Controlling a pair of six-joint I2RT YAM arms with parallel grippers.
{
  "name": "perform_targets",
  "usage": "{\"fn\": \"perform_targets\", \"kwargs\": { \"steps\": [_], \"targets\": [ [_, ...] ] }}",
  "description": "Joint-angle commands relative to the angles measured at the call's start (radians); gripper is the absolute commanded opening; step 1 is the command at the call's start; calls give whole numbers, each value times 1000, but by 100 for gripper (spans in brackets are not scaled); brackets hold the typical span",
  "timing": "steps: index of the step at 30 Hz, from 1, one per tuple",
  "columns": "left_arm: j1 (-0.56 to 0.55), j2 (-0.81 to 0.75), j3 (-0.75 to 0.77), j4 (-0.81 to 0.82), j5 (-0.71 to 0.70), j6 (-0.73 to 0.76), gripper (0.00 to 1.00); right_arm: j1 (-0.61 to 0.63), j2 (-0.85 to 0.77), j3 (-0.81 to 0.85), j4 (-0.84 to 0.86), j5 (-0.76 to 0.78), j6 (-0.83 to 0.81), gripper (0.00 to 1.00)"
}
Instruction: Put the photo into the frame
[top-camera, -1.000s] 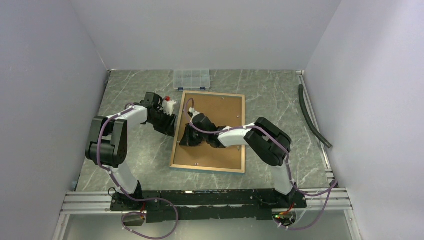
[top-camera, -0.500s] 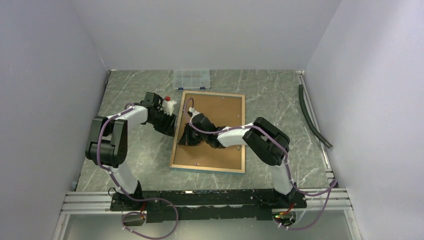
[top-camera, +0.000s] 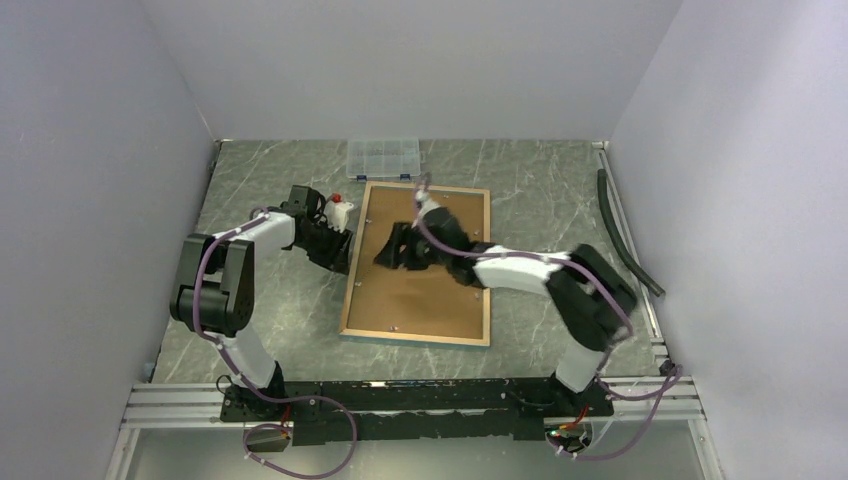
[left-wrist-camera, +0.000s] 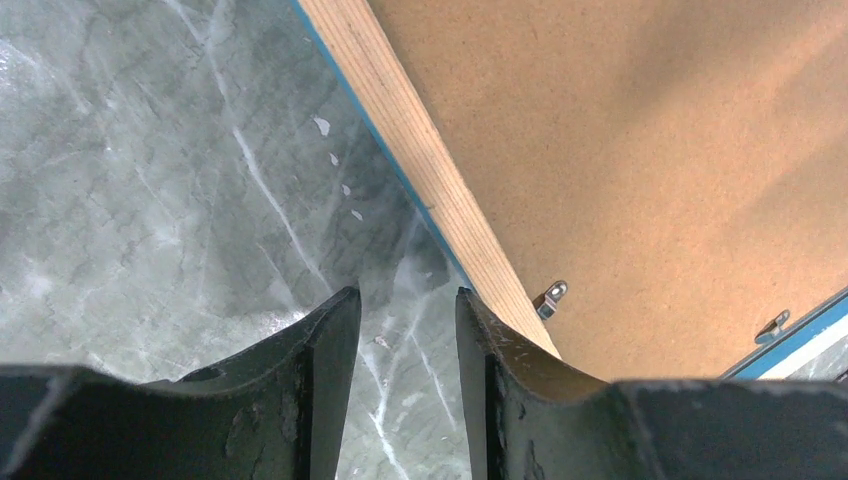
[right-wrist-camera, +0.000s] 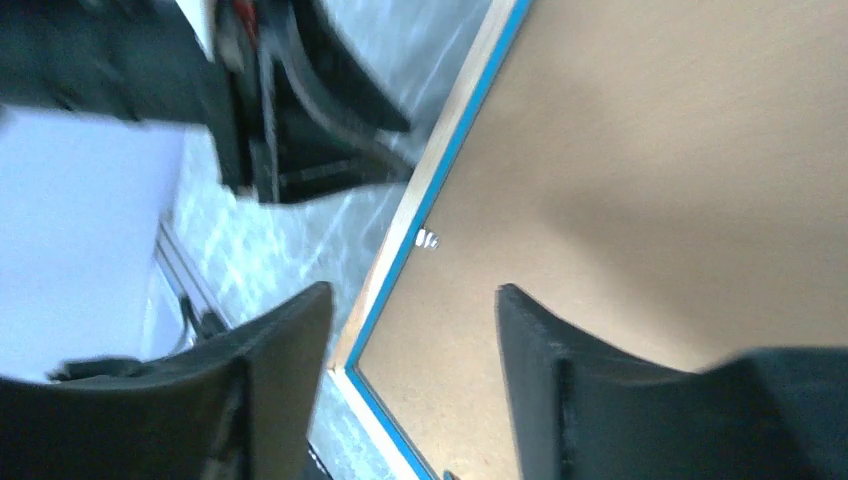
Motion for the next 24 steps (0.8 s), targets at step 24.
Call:
{"fn": "perform_targets", "kwargs": {
  "steps": [24],
  "targets": [
    [-367, -123, -148, -73, -123, 156, 47, -711, -21, 61, -394, 1, -122, 100]
  ]
}}
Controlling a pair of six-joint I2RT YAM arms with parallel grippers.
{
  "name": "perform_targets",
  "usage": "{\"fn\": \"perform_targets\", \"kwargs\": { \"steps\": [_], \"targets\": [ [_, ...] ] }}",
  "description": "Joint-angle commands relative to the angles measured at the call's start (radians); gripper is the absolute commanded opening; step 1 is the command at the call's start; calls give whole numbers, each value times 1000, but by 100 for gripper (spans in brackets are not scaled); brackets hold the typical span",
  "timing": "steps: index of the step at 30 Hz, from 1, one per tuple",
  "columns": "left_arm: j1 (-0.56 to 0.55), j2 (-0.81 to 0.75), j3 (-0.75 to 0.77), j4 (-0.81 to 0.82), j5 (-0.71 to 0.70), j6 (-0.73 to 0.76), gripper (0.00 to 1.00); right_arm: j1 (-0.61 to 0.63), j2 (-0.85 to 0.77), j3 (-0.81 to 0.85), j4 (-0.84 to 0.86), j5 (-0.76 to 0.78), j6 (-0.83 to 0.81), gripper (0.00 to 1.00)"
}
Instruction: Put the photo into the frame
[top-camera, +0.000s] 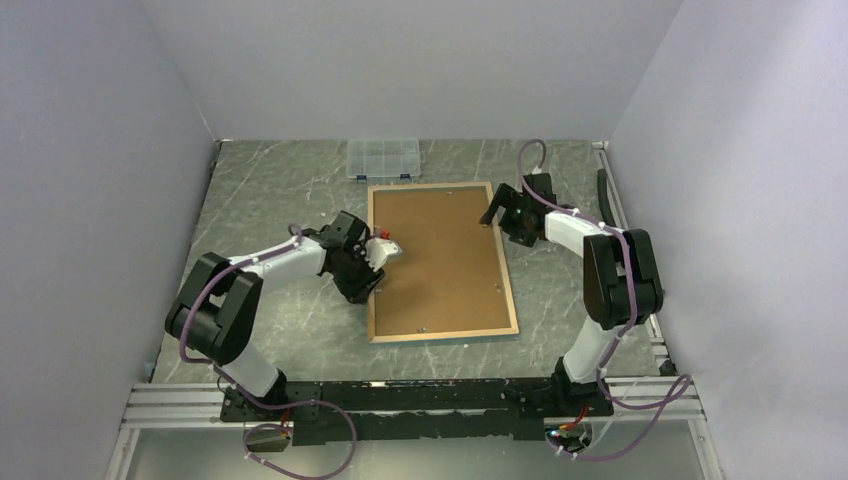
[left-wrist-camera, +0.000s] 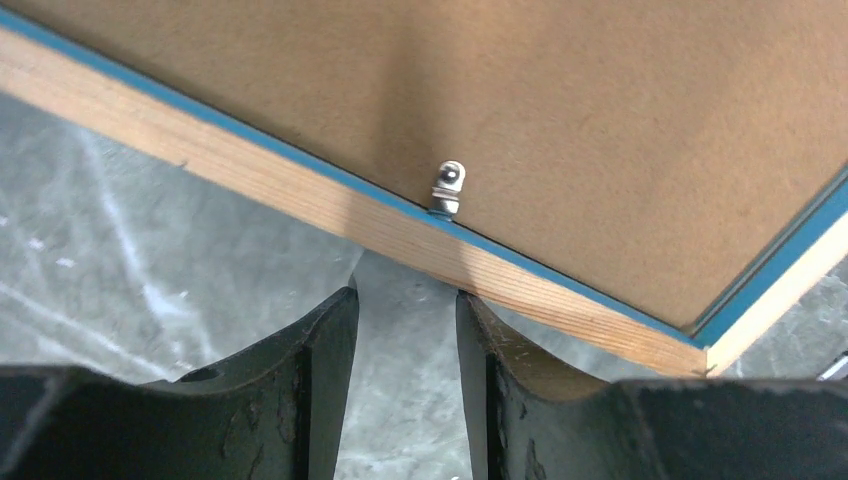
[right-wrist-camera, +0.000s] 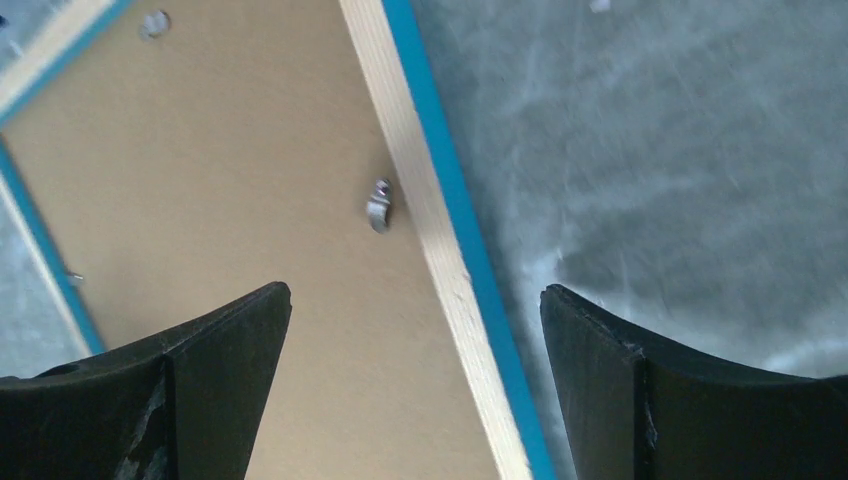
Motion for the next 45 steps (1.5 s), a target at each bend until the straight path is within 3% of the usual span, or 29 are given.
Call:
{"fn": "perform_targets", "kwargs": {
  "steps": [1, 8, 15, 21, 24, 28, 31, 36, 41, 45],
  "targets": [
    [-80, 21, -15, -47, 36, 12, 46, -48, 77, 38, 113, -175, 40, 100],
    [-190, 104, 40, -44, 58, 22, 46, -46, 231, 215, 124, -305, 92, 100],
    [-364, 195, 146, -71, 102, 3, 46, 42, 351, 385, 53, -352, 79, 100],
    [-482, 217, 193, -122, 129, -2, 47, 90, 344, 348, 64, -340, 93, 100],
    [-498, 204, 220, -161, 160, -13, 53, 94, 332, 310, 85, -342, 97, 100],
    [-488, 161, 291, -240, 166, -31, 69, 94, 321, 341, 24, -315, 58, 100],
    [-420, 111, 355, -334, 206, -36, 77, 91, 269, 372, -29, -252, 14, 100],
    [-210, 26, 436, -463, 251, 12, 94, 58, 142, 383, -113, -126, -16, 100],
    [68, 44, 514, -435, 197, 57, 95, 46, -67, 274, -196, 24, 1, 100],
    [248, 166, 578, -301, 129, 8, 87, 44, -256, 103, -291, 59, 68, 100]
  ]
}}
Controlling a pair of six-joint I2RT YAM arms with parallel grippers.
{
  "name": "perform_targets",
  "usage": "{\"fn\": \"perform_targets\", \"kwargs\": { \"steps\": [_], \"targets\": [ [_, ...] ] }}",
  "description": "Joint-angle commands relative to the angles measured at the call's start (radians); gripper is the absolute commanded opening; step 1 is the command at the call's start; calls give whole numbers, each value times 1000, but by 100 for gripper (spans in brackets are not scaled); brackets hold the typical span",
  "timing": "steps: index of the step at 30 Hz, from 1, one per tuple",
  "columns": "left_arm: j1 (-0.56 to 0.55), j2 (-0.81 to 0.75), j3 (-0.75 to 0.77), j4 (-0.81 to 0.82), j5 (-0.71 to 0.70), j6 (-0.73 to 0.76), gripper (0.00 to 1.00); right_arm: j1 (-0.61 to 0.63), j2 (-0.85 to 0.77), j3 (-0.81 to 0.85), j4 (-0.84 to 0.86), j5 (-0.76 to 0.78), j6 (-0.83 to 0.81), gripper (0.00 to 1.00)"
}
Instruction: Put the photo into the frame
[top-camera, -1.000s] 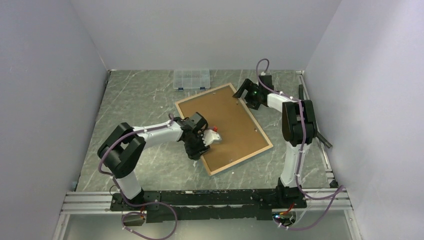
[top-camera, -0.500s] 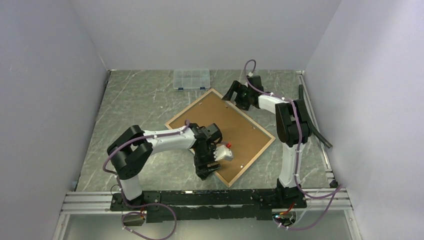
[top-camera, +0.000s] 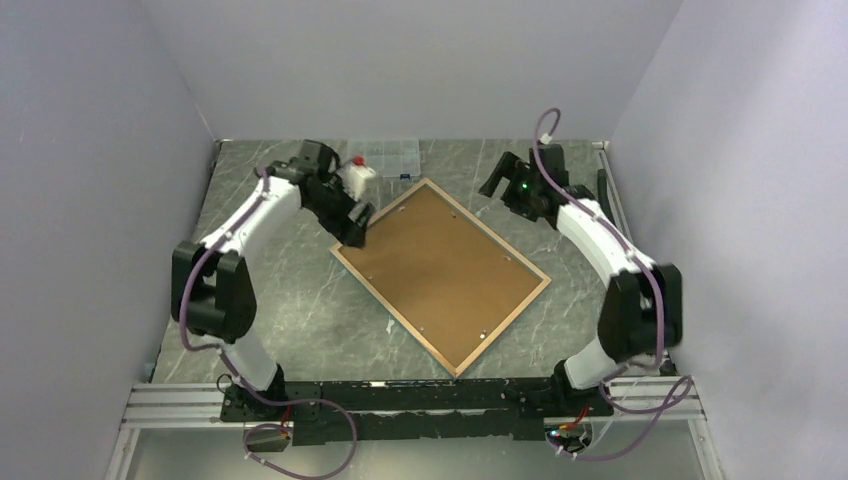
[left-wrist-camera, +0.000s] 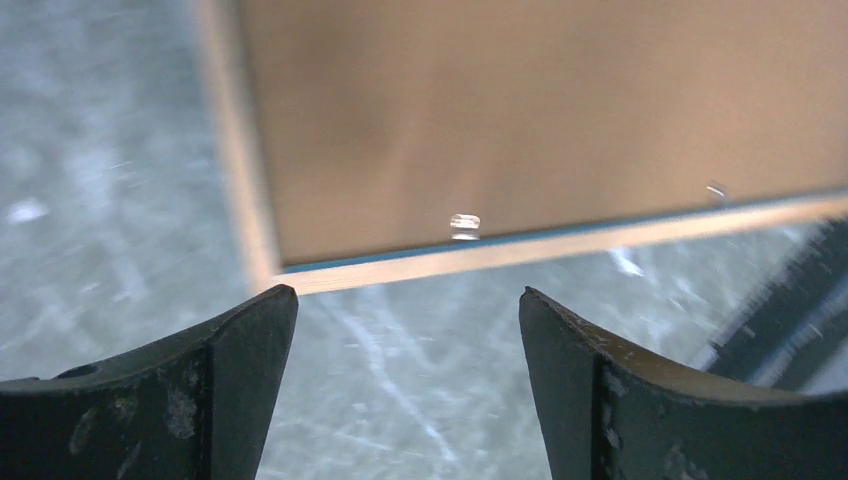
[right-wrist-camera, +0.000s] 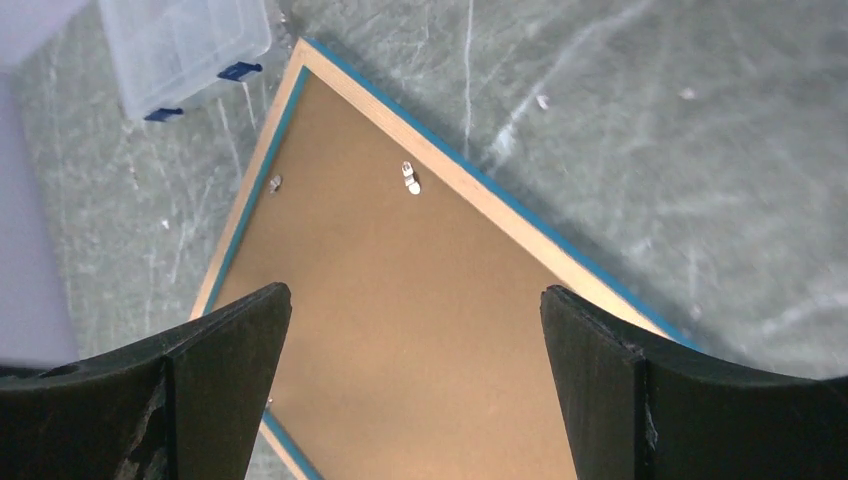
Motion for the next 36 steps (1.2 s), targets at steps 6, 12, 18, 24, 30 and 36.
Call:
{"fn": "perform_targets", "kwargs": {
  "steps": [6, 12, 18, 24, 30, 36],
  "targets": [
    [219, 279, 139, 280, -235, -112, 78, -4, -427, -392, -228, 14, 151, 100],
    [221, 368, 153, 369, -278, -173, 72, -2, -609, -587, -272, -39, 227, 100],
    [212, 385, 111, 393, -268, -181, 67, -2, -656, -733, -220, -77, 271, 100],
    [185, 350, 4, 413, -268, -146, 64, -2, -595, -723, -205, -50, 241, 100],
    [123, 301, -95, 409, -285, -74, 61, -10, -492, -708, -53, -57, 213, 100],
    [77, 207, -228, 352, -268, 28, 57, -20, -358, -569, -59, -21, 131, 100]
  ]
}}
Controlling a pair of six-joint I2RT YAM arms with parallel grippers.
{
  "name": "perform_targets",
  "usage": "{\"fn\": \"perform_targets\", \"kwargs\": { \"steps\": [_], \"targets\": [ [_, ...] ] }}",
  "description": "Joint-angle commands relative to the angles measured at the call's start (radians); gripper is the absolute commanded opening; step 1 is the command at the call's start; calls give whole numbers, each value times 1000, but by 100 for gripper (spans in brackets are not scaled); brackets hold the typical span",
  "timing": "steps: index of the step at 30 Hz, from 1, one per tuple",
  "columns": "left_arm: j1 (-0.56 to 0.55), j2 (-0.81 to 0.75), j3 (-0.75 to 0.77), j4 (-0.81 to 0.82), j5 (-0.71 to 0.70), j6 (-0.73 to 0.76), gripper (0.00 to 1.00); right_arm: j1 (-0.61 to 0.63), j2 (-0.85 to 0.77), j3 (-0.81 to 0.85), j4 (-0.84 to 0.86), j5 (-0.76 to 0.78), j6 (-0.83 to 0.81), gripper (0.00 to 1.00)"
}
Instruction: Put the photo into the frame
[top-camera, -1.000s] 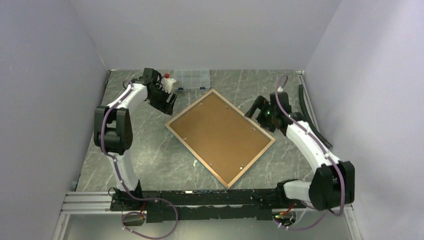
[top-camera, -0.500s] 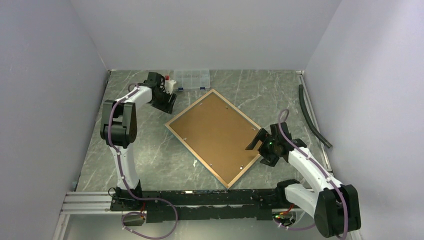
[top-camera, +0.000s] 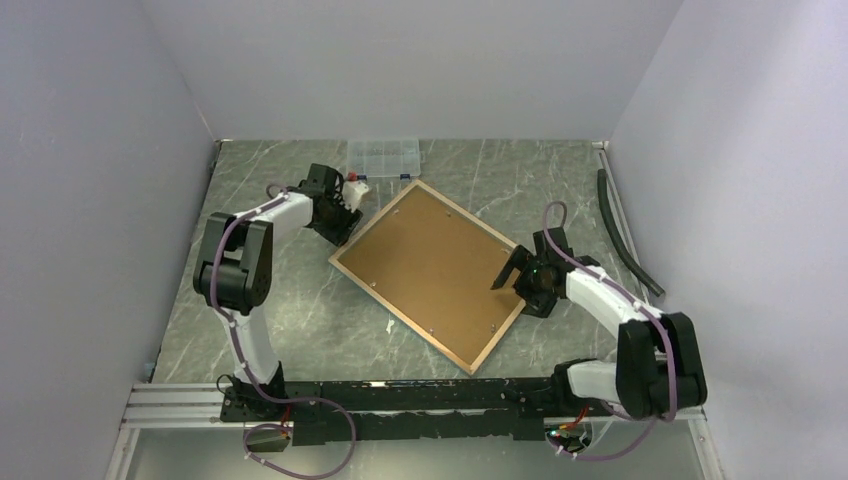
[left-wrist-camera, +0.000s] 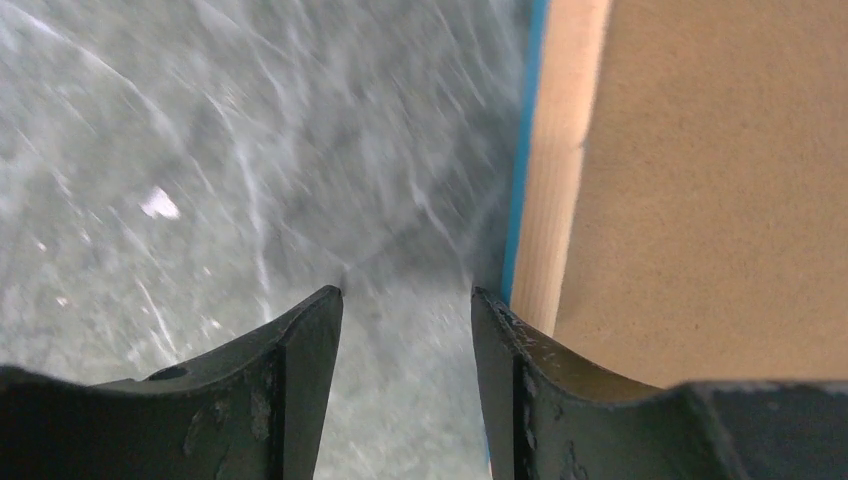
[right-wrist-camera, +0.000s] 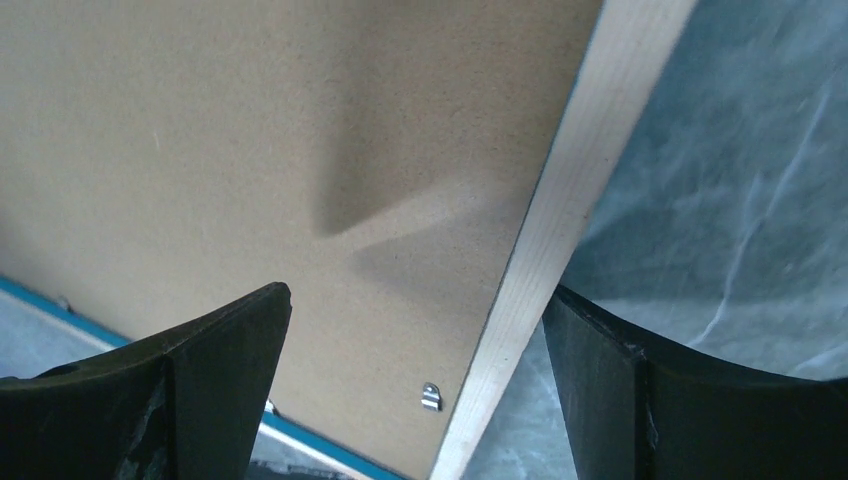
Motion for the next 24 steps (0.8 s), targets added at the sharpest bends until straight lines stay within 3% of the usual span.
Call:
{"fn": "perform_targets", "kwargs": {
  "steps": [1, 12, 20, 24],
  "targets": [
    [-53, -82, -130, -144, 60, 93, 56, -8, 61, 119, 87, 25, -72, 100],
    [-139, -370, -350, -360, 141, 295, 55, -29, 261, 256, 170, -57, -127, 100],
    [-268, -426, -395, -393, 218, 267, 58, -38, 421, 433, 144, -59, -169, 100],
    [-271, -432, -371, -414, 209, 242, 61, -61, 443, 489, 93, -17, -192, 100]
  ]
}}
